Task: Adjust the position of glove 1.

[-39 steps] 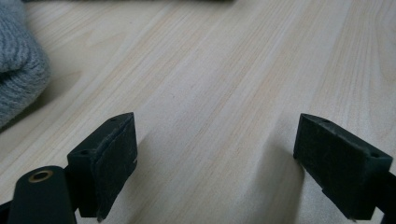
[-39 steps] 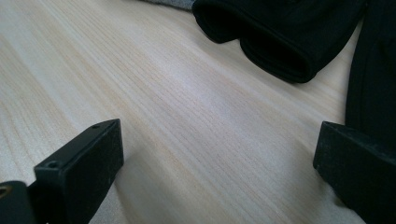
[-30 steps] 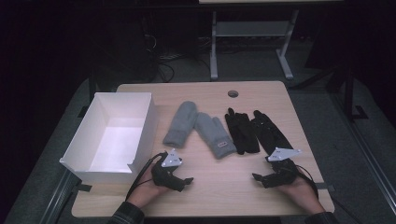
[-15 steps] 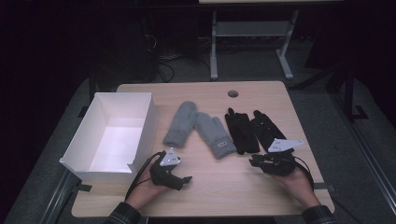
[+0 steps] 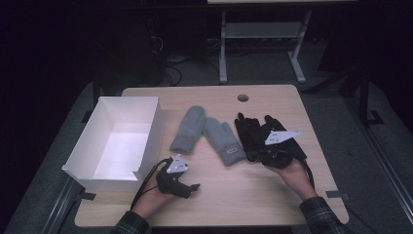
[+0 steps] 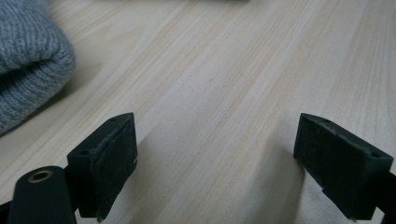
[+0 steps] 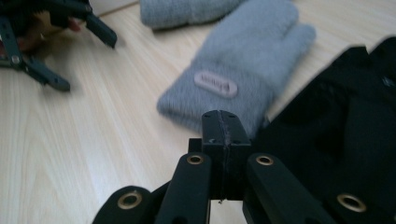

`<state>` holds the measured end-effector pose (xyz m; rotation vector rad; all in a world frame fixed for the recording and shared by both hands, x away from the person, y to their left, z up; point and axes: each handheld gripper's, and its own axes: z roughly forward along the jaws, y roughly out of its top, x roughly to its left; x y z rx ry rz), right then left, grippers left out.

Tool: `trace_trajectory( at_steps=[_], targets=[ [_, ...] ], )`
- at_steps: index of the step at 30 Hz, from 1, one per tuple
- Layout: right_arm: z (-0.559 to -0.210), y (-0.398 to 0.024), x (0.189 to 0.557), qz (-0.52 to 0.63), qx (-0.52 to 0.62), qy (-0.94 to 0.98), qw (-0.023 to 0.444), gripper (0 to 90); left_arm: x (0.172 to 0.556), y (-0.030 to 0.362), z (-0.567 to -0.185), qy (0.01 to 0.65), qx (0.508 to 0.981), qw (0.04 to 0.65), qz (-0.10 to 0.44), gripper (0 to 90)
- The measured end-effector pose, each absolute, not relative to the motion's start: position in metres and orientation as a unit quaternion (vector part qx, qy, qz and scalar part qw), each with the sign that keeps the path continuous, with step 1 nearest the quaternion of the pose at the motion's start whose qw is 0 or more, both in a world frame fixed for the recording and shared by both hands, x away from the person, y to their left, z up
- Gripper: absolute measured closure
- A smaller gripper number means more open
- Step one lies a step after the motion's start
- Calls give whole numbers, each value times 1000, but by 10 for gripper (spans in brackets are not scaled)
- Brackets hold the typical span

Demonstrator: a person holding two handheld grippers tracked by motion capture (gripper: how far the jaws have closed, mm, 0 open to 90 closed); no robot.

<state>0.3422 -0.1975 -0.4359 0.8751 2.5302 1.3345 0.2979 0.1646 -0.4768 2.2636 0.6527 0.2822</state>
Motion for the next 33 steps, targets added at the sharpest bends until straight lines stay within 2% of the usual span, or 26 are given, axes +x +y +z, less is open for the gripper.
trace_trajectory(
  at_steps=[8,16,26,33],
  targets=[
    [-431,-169,371,456,273,844,71,900,298,164,-477,258,883,376,109,128],
    [-435,-159,392,456,275,844,68,900,298,164,-477,258,884,376,109,128],
    [-451,-147,408,429,263,863,47,900,298,165,-477,257,885,373,110,128],
    [-455,-143,403,418,251,873,28,900,298,165,-477,256,885,372,110,128]
  ],
)
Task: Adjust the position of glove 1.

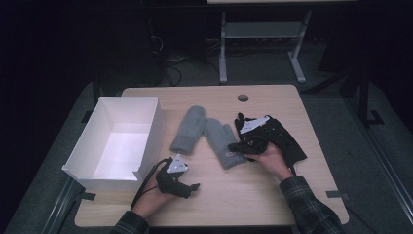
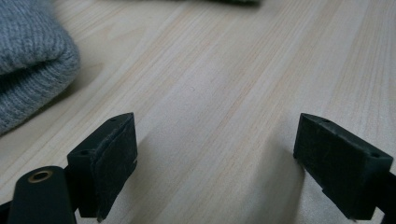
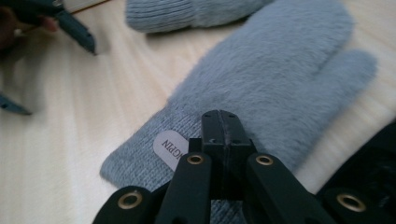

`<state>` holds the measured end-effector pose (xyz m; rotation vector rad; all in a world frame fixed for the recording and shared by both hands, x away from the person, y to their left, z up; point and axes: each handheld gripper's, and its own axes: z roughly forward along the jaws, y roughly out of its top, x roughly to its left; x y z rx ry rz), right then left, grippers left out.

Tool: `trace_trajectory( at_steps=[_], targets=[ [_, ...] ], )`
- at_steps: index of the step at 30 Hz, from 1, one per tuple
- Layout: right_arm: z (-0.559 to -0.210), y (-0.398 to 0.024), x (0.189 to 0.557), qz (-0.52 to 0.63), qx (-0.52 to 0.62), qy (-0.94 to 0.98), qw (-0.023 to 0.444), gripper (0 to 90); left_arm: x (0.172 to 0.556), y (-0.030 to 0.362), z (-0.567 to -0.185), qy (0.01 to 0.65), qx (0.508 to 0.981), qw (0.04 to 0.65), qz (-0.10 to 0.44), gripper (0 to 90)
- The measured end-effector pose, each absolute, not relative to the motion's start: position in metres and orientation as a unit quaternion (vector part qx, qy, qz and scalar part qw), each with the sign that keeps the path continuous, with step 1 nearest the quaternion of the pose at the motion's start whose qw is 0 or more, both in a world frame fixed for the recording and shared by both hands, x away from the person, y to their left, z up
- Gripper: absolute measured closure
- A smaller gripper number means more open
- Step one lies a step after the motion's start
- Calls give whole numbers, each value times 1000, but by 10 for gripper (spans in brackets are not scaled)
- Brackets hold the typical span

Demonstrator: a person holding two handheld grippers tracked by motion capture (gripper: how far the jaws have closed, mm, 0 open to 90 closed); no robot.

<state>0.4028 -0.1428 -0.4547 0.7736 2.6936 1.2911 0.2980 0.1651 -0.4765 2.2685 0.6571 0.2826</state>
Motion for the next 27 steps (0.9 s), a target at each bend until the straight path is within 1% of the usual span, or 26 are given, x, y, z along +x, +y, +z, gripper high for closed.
trace_trajectory(
  at_steps=[5,8,17,27],
  targets=[
    [-452,-140,388,410,241,879,27,900,298,165,-477,256,885,372,110,128],
    [-451,-139,376,407,232,884,14,900,298,165,-477,256,885,372,110,128],
    [-449,-136,356,400,214,891,5,900,298,165,-477,256,885,372,111,128],
    [-448,-126,322,399,181,899,-22,900,298,165,-477,258,884,373,110,128]
  ],
)
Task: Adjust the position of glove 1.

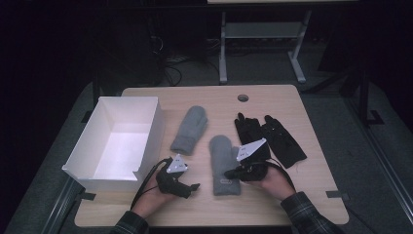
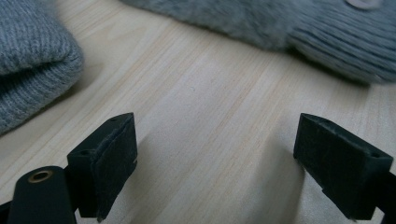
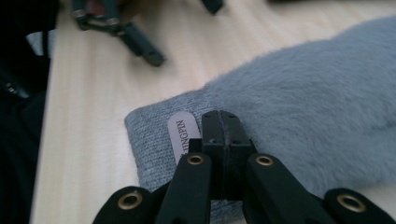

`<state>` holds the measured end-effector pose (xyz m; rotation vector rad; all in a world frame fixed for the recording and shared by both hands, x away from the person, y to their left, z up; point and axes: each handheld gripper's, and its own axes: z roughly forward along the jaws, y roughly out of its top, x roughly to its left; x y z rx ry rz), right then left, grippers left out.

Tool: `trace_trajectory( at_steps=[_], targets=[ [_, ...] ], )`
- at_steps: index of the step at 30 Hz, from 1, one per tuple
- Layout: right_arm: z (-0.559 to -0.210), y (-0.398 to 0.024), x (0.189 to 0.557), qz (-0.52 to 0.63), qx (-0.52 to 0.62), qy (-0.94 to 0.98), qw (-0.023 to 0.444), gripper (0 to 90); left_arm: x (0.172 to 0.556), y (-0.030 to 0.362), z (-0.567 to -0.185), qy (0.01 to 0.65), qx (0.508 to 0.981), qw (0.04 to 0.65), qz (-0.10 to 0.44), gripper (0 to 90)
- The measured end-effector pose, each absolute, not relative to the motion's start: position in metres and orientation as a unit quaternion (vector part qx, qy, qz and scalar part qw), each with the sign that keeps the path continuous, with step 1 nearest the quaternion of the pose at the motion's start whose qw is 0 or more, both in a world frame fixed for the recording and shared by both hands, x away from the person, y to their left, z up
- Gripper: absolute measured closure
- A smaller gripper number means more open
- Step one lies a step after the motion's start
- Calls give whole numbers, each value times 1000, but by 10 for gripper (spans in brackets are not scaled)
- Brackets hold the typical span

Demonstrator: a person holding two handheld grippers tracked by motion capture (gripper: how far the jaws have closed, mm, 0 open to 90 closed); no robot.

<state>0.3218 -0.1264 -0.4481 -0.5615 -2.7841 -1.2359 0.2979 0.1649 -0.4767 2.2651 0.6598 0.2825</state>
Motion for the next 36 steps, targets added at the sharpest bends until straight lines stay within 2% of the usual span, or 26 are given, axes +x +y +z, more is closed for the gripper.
trace_trajectory(
  at_steps=[7,13,14,18,22,24,36],
  targets=[
    [-450,-117,301,-403,-158,-900,50,900,298,165,-477,258,884,374,109,128],
    [-440,-122,298,-425,-169,-889,36,900,298,162,-474,273,884,362,110,152],
    [-439,-125,299,-425,-174,-888,32,900,299,162,-472,277,884,359,111,184],
    [-440,-142,306,-418,-195,-887,22,900,302,160,-464,286,883,357,106,432],
    [-446,-154,307,-403,-208,-891,20,900,307,151,-455,296,885,349,88,771],
    [-449,-156,306,-396,-209,-894,21,900,311,146,-453,294,889,341,84,886],
    [-460,-140,300,-371,-184,-909,35,900,333,111,-455,284,892,346,61,889]
  ],
)
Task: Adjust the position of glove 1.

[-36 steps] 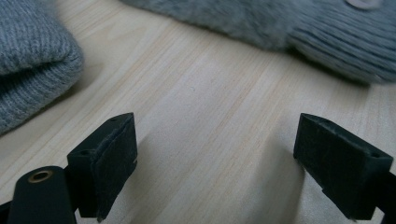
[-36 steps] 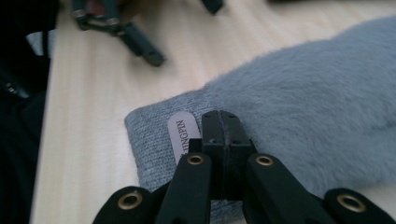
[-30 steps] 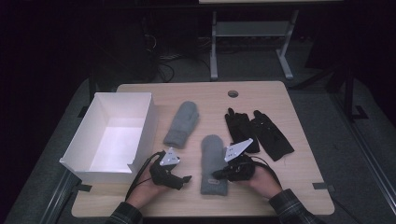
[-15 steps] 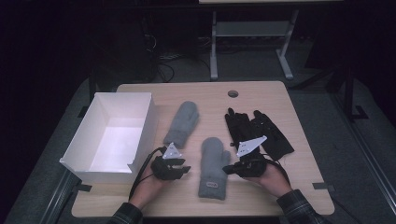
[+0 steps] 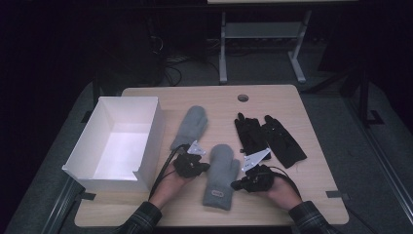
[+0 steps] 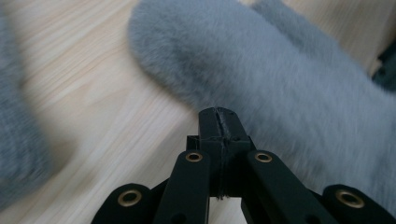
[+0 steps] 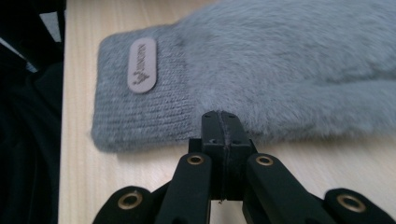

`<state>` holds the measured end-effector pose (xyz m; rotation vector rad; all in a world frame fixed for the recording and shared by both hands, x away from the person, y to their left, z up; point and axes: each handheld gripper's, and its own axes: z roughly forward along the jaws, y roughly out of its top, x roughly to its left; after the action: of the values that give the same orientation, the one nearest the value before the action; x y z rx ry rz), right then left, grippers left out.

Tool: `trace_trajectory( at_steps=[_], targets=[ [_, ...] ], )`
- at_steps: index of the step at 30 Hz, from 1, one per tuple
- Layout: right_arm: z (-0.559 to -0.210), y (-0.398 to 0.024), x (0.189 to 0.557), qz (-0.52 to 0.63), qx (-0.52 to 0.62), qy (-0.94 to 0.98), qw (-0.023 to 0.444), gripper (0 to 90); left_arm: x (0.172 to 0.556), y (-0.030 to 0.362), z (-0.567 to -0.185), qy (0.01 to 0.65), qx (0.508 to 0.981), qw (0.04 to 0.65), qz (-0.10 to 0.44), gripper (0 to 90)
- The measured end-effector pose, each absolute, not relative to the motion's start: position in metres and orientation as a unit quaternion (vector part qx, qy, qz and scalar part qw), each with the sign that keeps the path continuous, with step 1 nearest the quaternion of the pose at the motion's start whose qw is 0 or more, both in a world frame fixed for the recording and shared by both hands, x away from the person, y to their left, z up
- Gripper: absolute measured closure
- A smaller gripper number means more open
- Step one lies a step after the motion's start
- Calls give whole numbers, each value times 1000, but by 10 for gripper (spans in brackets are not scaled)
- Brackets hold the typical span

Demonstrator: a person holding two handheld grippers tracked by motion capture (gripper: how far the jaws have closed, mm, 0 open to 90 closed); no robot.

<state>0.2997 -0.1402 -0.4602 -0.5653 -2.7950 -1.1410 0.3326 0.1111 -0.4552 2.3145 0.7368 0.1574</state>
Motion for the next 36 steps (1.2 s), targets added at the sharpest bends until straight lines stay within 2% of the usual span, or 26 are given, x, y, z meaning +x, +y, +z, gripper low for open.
trace_trajectory(
  at_steps=[10,16,19,21,27,29,33,36],
  targets=[
    [-465,-103,289,-378,-126,-916,40,900,336,102,-455,285,890,351,57,877],
    [-467,-98,290,-380,-119,-916,43,900,337,96,-455,279,890,356,54,877],
    [-466,-100,289,-380,-121,-916,43,900,338,100,-453,282,889,355,58,837],
    [-464,-104,288,-385,-123,-914,36,827,338,104,-451,286,886,359,60,791],
    [-453,-131,285,-396,-166,-903,2,538,341,114,-446,286,885,358,76,502],
    [-453,-143,285,-399,-191,-897,-16,431,342,117,-444,285,886,358,79,440],
    [-458,-168,282,-393,-226,-890,-52,286,343,120,-444,292,884,353,93,319],
    [-462,-192,282,-387,-253,-883,-78,231,347,122,-442,298,883,351,94,260]
  ],
)
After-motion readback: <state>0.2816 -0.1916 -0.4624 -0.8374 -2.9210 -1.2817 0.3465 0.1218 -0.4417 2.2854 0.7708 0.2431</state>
